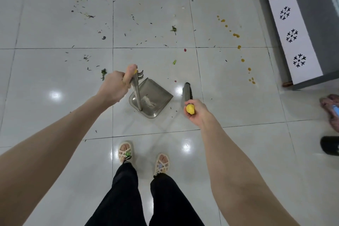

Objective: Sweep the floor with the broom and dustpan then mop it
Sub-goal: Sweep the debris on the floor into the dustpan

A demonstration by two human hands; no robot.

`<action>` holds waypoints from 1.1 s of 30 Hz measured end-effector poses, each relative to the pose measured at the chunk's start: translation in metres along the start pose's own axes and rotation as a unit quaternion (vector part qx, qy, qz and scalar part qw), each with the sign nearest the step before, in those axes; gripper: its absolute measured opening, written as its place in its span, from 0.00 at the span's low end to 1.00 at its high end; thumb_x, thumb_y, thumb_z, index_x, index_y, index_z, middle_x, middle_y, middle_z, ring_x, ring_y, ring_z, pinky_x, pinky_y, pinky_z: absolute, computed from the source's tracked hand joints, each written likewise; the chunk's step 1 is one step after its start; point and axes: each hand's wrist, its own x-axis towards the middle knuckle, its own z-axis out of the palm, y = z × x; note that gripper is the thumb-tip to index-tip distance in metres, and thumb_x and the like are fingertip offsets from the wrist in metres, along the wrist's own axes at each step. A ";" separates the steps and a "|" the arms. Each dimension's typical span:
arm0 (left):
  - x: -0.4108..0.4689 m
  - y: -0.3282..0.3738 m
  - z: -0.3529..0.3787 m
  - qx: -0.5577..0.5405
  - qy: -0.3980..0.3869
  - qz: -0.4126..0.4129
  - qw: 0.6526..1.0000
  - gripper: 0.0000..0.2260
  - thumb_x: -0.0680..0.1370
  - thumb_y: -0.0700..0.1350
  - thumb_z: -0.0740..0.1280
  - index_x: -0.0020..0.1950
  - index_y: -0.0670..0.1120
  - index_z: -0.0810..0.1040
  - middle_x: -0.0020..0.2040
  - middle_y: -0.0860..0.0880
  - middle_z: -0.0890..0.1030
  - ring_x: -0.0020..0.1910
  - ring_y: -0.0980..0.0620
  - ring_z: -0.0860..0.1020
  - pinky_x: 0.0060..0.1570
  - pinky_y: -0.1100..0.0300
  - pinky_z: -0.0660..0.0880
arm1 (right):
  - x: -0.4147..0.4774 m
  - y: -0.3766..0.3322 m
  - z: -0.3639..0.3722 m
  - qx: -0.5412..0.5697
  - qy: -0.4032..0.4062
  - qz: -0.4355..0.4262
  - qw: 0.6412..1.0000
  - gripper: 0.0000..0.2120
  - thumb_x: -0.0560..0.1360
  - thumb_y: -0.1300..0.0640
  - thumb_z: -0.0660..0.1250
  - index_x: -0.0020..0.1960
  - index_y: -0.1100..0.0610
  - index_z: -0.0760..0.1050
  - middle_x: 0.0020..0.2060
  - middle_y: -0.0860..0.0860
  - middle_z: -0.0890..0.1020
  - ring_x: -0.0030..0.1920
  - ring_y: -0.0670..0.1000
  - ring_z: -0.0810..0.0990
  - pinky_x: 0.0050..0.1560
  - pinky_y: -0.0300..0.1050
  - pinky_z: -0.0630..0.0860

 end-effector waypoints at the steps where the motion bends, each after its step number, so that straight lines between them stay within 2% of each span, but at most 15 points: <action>1: 0.001 -0.004 -0.005 -0.004 -0.001 -0.004 1.000 0.32 0.79 0.64 0.50 0.32 0.39 0.70 0.28 0.44 0.71 0.24 0.45 0.68 0.27 0.59 0.69 | -0.002 0.003 0.010 0.003 -0.008 0.002 1.000 0.08 0.74 0.71 0.62 0.39 0.63 0.68 0.36 0.56 0.70 0.30 0.50 0.70 0.21 0.36 0.74; 4: 0.006 -0.018 -0.029 -0.009 -0.010 -0.001 1.000 0.31 0.79 0.64 0.50 0.31 0.41 0.70 0.28 0.45 0.72 0.24 0.45 0.68 0.26 0.60 0.68 | -0.009 0.013 0.043 0.005 -0.034 0.010 0.999 0.07 0.74 0.71 0.63 0.40 0.63 0.69 0.34 0.56 0.71 0.30 0.50 0.71 0.22 0.36 0.74; 6: 0.009 -0.029 -0.047 -0.001 -0.014 0.001 1.000 0.31 0.79 0.65 0.51 0.32 0.40 0.71 0.29 0.46 0.72 0.24 0.45 0.68 0.24 0.61 0.67 | -0.012 0.018 0.061 0.007 -0.042 0.012 0.999 0.07 0.74 0.71 0.63 0.41 0.62 0.69 0.31 0.55 0.71 0.26 0.49 0.72 0.21 0.35 0.74; 8: 0.012 -0.036 -0.061 0.009 -0.020 0.008 1.000 0.31 0.79 0.64 0.50 0.33 0.40 0.71 0.29 0.46 0.73 0.24 0.45 0.69 0.24 0.61 0.66 | -0.015 0.018 0.068 0.024 -0.049 0.014 0.998 0.04 0.73 0.70 0.63 0.45 0.63 0.70 0.28 0.55 0.72 0.20 0.48 0.72 0.21 0.34 0.72; 11: 0.019 -0.043 -0.076 0.034 -0.033 0.027 0.998 0.31 0.79 0.64 0.50 0.33 0.40 0.71 0.30 0.44 0.72 0.26 0.46 0.69 0.26 0.59 0.65 | -0.021 0.015 0.066 0.034 -0.039 0.014 0.999 0.08 0.74 0.69 0.64 0.52 0.63 0.71 0.32 0.55 0.70 0.20 0.47 0.72 0.20 0.34 0.72; 14: 0.028 -0.049 -0.081 0.055 -0.050 0.047 0.996 0.35 0.78 0.66 0.50 0.38 0.35 0.74 0.31 0.44 0.73 0.28 0.45 0.69 0.33 0.56 0.69 | -0.031 0.015 0.058 0.046 -0.034 0.010 0.998 0.05 0.74 0.68 0.63 0.49 0.62 0.70 0.32 0.54 0.70 0.21 0.46 0.72 0.20 0.34 0.72; 17: 0.035 -0.058 -0.084 0.083 -0.057 0.057 0.993 0.38 0.78 0.67 0.48 0.42 0.32 0.75 0.38 0.38 0.78 0.29 0.44 0.70 0.41 0.51 0.74 | -0.041 0.024 0.054 0.053 -0.010 -0.001 0.999 0.04 0.75 0.68 0.62 0.44 0.62 0.69 0.32 0.55 0.69 0.20 0.46 0.72 0.19 0.33 0.72; 21: 0.044 -0.067 -0.094 0.078 -0.057 0.075 0.993 0.37 0.77 0.68 0.47 0.40 0.35 0.76 0.41 0.37 0.80 0.37 0.41 0.75 0.45 0.49 0.75 | -0.048 0.045 0.048 0.067 0.034 -0.017 0.997 0.05 0.75 0.69 0.62 0.43 0.62 0.69 0.32 0.55 0.70 0.19 0.46 0.72 0.19 0.34 0.71; 25: 0.045 -0.070 -0.100 0.069 -0.059 0.094 0.991 0.32 0.78 0.67 0.48 0.33 0.43 0.73 0.41 0.39 0.79 0.41 0.40 0.76 0.46 0.50 0.74 | -0.049 0.059 0.033 0.084 0.069 -0.017 0.994 0.07 0.75 0.68 0.66 0.41 0.62 0.70 0.28 0.54 0.71 0.18 0.45 0.71 0.20 0.33 0.72; 29: 0.046 -0.073 -0.103 0.062 -0.066 0.083 0.992 0.30 0.79 0.66 0.48 0.32 0.44 0.72 0.35 0.42 0.77 0.35 0.42 0.74 0.43 0.51 0.74 | -0.042 0.072 0.025 0.084 0.089 -0.003 0.992 0.06 0.73 0.67 0.69 0.44 0.62 0.71 0.35 0.55 0.71 0.19 0.45 0.73 0.22 0.34 0.74; 33: 0.046 -0.074 -0.107 0.038 -0.065 0.078 0.994 0.28 0.79 0.64 0.49 0.30 0.47 0.71 0.29 0.45 0.72 0.28 0.47 0.70 0.35 0.56 0.69 | -0.032 0.081 0.040 0.125 0.068 0.012 0.990 0.07 0.74 0.69 0.65 0.40 0.61 0.69 0.31 0.55 0.73 0.23 0.47 0.75 0.21 0.34 0.73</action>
